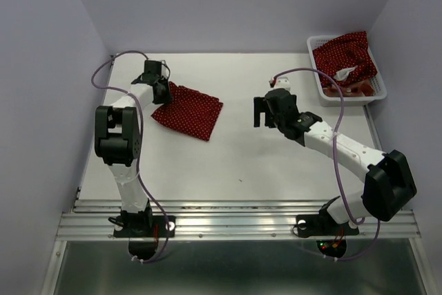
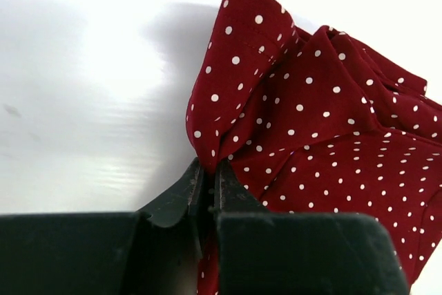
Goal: Fold and stack the skirts
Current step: Neatly place the folded skirt to the corner
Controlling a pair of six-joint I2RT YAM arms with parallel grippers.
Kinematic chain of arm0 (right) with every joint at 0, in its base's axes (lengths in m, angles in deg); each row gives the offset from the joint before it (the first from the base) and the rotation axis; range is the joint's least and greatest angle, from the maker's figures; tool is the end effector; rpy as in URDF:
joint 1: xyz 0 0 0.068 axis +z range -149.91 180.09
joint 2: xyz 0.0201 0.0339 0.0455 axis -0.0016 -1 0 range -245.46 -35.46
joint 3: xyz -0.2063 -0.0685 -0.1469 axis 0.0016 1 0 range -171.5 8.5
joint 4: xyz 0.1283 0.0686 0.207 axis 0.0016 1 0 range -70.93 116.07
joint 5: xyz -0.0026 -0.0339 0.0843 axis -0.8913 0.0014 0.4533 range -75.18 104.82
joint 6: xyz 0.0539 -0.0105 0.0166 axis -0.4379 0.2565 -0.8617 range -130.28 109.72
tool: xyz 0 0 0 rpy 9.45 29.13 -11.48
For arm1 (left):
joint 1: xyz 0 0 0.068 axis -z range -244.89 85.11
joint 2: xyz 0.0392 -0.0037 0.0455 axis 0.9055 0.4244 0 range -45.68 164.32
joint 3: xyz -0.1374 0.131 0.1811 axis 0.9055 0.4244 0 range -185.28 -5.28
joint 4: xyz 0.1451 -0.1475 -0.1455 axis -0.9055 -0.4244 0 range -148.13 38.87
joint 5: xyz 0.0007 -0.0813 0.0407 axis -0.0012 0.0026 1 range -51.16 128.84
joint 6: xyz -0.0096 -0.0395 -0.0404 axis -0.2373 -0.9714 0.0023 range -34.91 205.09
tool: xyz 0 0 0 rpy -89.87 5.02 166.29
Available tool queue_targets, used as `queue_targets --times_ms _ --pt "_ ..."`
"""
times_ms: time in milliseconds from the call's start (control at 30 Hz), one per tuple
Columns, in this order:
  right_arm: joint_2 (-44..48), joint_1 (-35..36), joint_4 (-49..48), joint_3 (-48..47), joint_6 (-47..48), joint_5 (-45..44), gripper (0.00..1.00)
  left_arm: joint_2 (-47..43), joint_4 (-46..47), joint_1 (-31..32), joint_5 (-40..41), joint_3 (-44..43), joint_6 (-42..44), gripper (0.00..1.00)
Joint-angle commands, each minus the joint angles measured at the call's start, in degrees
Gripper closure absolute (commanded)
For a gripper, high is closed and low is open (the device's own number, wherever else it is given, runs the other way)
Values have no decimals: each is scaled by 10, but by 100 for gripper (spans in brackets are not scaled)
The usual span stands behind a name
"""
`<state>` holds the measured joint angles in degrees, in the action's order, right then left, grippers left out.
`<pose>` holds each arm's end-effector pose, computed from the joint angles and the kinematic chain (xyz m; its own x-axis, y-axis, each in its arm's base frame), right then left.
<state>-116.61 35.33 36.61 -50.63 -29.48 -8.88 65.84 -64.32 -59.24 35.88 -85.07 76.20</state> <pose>0.2610 0.1644 0.2600 -0.5817 -0.0422 -0.8123 -0.0888 0.9960 0.0119 0.4238 -0.0440 0.1951 -0.7150 -0.0843 -0.6940 0.0245 0.9891 -0.1453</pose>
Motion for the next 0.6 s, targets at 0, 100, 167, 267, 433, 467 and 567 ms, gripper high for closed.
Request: queue_targets --times_ms 0,100,167,267,433,467,567 --pt "5 -8 -12 -2 11 -22 0 27 -20 -44 51 -81 47 100" --pt "6 -13 -12 -3 16 -36 0 72 -46 -76 86 -150 64 100" --pt "6 -13 -12 -3 18 -44 0 91 -47 -93 74 -194 67 100" --pt "5 -18 -15 -3 24 -51 0 130 -46 -123 49 -258 64 100" --pt "11 -24 -24 7 26 -72 0 226 -90 -144 71 -420 72 100" --pt "12 -24 -25 8 26 -73 0 252 -100 -145 81 -443 75 100" --pt "17 -24 -29 10 30 -72 0 280 -120 -154 94 -507 84 100"
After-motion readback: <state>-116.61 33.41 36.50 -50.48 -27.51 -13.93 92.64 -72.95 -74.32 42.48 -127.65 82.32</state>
